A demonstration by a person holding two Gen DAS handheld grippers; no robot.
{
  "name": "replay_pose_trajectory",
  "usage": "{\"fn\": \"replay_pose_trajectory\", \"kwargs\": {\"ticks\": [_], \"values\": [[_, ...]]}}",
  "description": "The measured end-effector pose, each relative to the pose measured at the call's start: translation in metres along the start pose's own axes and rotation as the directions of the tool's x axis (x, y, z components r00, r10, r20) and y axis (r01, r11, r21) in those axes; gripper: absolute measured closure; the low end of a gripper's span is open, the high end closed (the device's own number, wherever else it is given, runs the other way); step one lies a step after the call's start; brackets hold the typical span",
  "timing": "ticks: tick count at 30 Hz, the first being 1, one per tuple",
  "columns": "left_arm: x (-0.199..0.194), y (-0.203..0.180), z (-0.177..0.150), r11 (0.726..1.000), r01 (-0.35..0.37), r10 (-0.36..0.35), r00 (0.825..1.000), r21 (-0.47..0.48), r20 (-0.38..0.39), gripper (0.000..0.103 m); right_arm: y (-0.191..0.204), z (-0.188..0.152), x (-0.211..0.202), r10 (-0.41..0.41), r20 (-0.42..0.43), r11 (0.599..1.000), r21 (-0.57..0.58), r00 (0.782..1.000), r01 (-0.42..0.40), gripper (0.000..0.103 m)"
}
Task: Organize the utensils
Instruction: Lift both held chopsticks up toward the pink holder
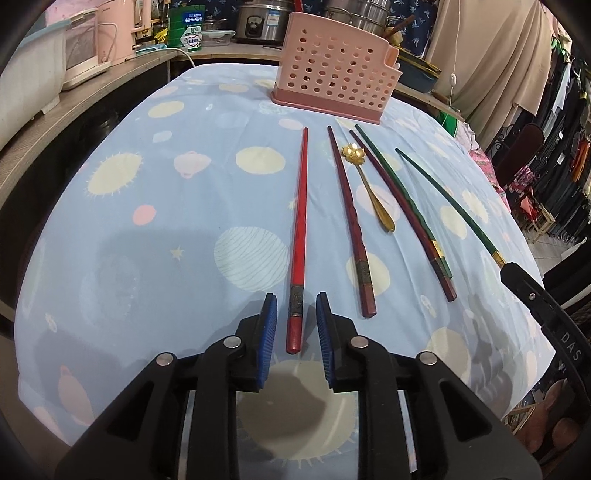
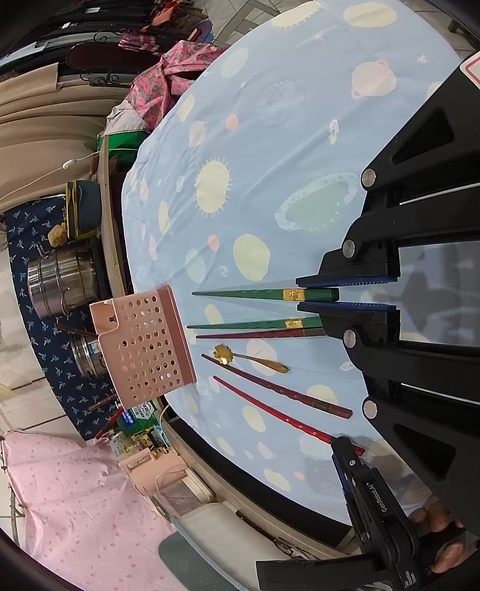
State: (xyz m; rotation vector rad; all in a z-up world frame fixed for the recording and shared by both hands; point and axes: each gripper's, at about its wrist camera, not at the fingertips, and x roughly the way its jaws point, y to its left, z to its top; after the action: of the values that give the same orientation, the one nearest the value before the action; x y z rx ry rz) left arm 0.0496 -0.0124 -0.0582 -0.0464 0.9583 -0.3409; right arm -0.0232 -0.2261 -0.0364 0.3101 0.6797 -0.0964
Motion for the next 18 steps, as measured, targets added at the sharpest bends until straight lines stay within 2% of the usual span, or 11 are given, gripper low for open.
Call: {"fn": "replay_pose_trajectory", "kwargs": {"ticks": [3, 5, 11, 18], "values": [[0.001, -0.001, 0.000, 1.000, -0.009, 0.009, 1.000, 0.012, 0.003, 0.085, 0.000, -0.001, 0.002, 0.001, -0.005, 1.000, 0.003, 1.000, -0.001, 0.096], [0.002, -0.001, -0.001, 1.000, -0.009, 0.009, 1.000, 0.014, 0.000, 0.095, 0.001, -0.001, 0.002, 0.002, -0.007, 1.000, 0.003, 1.000, -0.002, 0.096], [-0.004, 0.001, 0.002, 1.000, 0.003, -0.003, 1.000, 0.003, 0.003, 0.096, 0.000, -0.001, 0.000, 0.004, 0.000, 1.000, 0.005, 1.000, -0.004, 0.096], [-0.037, 0.001, 0.020, 1.000, 0.011, -0.011, 0.996, -0.002, 0.085, 0.096, -0.002, 0.012, -0.013, 0.013, 0.039, 1.000, 0.012, 0.999, -0.014, 0.096]]}}
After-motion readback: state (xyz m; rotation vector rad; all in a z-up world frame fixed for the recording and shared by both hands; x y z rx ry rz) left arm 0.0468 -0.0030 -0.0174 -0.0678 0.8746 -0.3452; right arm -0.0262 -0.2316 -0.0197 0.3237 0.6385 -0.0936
